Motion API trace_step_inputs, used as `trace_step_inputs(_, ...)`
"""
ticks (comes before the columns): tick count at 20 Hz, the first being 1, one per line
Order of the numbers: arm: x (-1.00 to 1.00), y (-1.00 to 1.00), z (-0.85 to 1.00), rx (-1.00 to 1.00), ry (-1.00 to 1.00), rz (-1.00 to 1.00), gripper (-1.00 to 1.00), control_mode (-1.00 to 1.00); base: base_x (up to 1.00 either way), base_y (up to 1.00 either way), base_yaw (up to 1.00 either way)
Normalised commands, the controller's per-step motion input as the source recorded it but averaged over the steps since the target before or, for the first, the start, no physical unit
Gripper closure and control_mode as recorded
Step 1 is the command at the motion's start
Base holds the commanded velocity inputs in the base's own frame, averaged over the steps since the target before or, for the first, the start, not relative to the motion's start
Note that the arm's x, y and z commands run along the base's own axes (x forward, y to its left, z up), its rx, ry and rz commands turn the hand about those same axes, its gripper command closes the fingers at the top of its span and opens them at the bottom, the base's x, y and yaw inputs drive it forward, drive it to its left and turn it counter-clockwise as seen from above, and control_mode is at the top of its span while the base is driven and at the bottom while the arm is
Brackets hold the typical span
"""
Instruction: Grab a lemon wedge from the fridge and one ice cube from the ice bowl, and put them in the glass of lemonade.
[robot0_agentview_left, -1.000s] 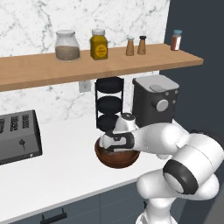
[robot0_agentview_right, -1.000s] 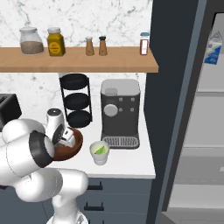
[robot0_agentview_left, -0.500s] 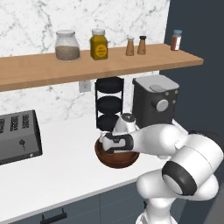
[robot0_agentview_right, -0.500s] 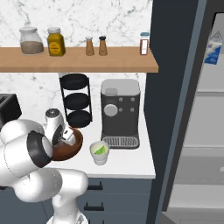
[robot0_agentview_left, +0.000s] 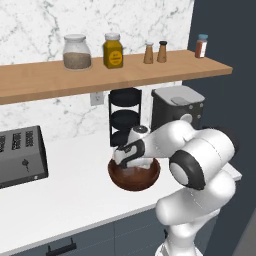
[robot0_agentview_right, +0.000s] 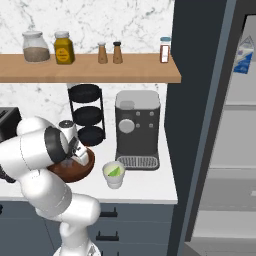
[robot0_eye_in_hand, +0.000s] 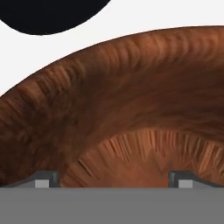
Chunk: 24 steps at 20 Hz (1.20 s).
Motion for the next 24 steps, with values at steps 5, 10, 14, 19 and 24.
trace_step_inputs(5,0.00,0.00,-0.47,0.00,0.29,-0.03,-1.00,-1.00,0.00,0.00,0.00)
trace_step_inputs(10,-0.29,0.00,-0.03,0.00,0.16,0.00,-1.00,-1.00,0.00,0.00,0.00)
trace_step_inputs(14,-0.61,0.00,-0.03,0.00,0.04,0.00,-1.00,-1.00,0.00,0.00,0.00)
trace_step_inputs(19,-0.43,0.00,-0.03,0.00,0.00,0.02,-1.00,-1.00,0.00,0.00,0.00)
trace_step_inputs(24,0.19,0.00,0.06,0.00,0.00,0.00,-1.00,-1.00,0.00,0.00,0.00)
